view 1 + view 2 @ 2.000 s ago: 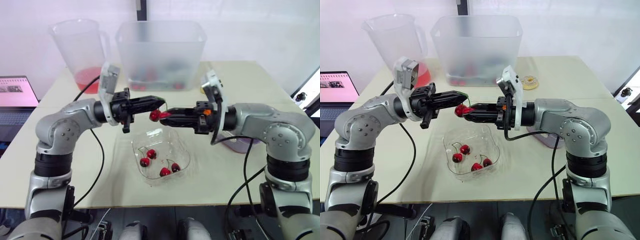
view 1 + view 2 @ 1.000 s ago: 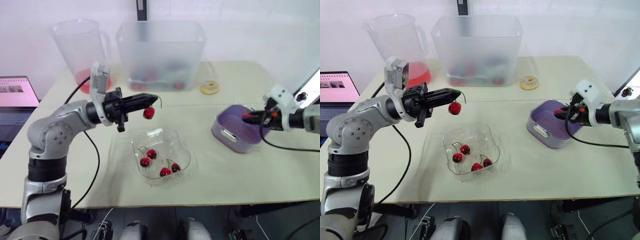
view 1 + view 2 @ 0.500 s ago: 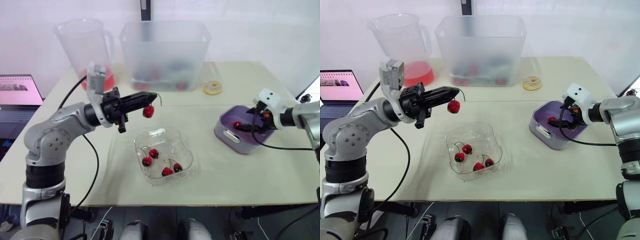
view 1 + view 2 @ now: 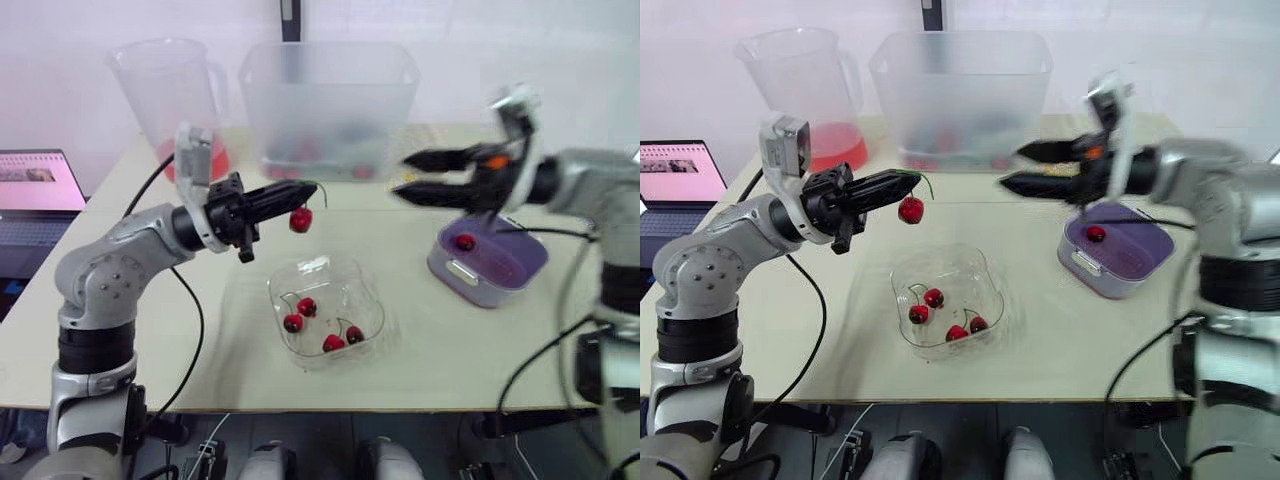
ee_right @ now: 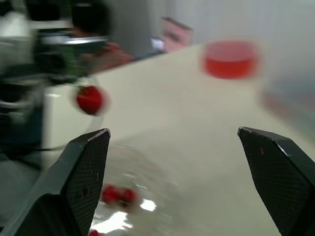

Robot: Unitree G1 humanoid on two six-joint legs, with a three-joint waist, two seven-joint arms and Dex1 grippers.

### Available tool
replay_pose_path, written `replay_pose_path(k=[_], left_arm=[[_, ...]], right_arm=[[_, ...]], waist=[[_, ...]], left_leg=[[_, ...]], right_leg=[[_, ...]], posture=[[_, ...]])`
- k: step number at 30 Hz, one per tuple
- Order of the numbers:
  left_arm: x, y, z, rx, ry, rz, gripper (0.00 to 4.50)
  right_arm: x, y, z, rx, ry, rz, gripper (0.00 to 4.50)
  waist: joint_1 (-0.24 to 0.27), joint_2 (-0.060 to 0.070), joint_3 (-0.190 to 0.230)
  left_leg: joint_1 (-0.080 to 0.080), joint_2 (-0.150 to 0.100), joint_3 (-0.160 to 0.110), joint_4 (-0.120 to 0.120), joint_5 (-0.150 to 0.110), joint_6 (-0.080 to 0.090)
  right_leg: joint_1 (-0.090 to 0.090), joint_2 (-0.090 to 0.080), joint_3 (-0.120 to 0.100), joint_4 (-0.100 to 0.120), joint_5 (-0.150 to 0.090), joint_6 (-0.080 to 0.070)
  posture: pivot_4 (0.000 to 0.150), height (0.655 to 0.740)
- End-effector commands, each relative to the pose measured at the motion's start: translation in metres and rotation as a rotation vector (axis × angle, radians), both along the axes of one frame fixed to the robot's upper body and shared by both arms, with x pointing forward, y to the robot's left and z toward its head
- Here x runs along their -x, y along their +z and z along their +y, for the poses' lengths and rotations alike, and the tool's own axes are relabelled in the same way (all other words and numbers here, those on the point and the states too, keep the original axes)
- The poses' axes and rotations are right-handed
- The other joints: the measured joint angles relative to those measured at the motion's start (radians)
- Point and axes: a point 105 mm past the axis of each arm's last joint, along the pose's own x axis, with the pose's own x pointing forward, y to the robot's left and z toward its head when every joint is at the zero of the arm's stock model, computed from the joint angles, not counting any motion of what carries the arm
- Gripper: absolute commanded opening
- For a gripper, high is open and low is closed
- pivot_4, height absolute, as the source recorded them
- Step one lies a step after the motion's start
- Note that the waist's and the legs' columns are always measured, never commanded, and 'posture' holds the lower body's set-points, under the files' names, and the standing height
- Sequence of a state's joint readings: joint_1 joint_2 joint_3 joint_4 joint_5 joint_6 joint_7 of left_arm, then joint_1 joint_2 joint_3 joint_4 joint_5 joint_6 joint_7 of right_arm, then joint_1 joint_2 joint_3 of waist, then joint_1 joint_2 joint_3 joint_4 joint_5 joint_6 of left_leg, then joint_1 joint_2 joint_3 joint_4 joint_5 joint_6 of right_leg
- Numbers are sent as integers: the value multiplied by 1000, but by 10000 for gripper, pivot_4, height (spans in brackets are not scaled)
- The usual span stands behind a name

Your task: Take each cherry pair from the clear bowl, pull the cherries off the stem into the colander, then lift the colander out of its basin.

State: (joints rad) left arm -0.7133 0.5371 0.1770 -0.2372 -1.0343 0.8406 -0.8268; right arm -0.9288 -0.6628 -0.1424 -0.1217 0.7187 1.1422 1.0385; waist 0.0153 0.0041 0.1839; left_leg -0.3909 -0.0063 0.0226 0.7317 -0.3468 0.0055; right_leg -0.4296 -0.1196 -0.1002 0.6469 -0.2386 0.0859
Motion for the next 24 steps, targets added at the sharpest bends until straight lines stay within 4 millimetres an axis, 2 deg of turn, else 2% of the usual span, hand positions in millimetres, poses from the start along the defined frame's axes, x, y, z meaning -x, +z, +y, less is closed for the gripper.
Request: replay_pose_path(k=[1, 3, 6, 14, 17, 20, 24], left_arm=[[5, 9, -2, 13, -25, -37, 0], [5, 9, -4, 12, -33, -37, 0], [5, 9, -4, 10, -37, -38, 0], [4, 8, -2, -2, -30, -39, 0], [4, 8, -2, 5, -27, -40, 0], [4, 8, -2, 3, -24, -41, 0], [4, 7, -1, 0, -23, -43, 0]], right_arm=[[11, -5, 28, -64, 40, -1, 44535], [14, -12, 45, -87, 61, 14, 44535], [15, -11, 62, -139, 79, 11, 44535], [15, -12, 81, -180, 86, 14, 44535], [11, -18, 83, -165, 62, 15, 36161], [10, -19, 84, -161, 52, 8, 22671], [10, -19, 85, -160, 49, 3, 22671]], waist=[[1, 0, 0], [-3, 0, 0], [-5, 0, 0], [-6, 0, 0], [-7, 0, 0], [-7, 0, 0], [-7, 0, 0]], left_leg=[[-1, -1, -1, 0, 0, 0], [-1, -1, 0, 0, 0, 0], [-1, -1, 0, 0, 0, 0], [-1, -1, 0, -1, 0, 0], [-1, -1, 0, -1, 0, 0], [-1, -1, 0, -1, 0, 0], [-1, -1, 0, -1, 0, 0]], right_leg=[[0, 0, 0, 0, 0, 0], [0, 0, 0, 0, 0, 0], [-1, 0, 0, 0, 0, 0], [-1, 1, 0, 1, 0, 0], [-1, 1, 0, 1, 0, 0], [-1, 1, 0, 1, 0, 0], [-1, 1, 0, 1, 0, 0]], posture=[[1500, 6886], [1500, 6886], [1500, 6886], [1500, 6886], [1500, 6886], [1500, 6886], [1500, 6886]])
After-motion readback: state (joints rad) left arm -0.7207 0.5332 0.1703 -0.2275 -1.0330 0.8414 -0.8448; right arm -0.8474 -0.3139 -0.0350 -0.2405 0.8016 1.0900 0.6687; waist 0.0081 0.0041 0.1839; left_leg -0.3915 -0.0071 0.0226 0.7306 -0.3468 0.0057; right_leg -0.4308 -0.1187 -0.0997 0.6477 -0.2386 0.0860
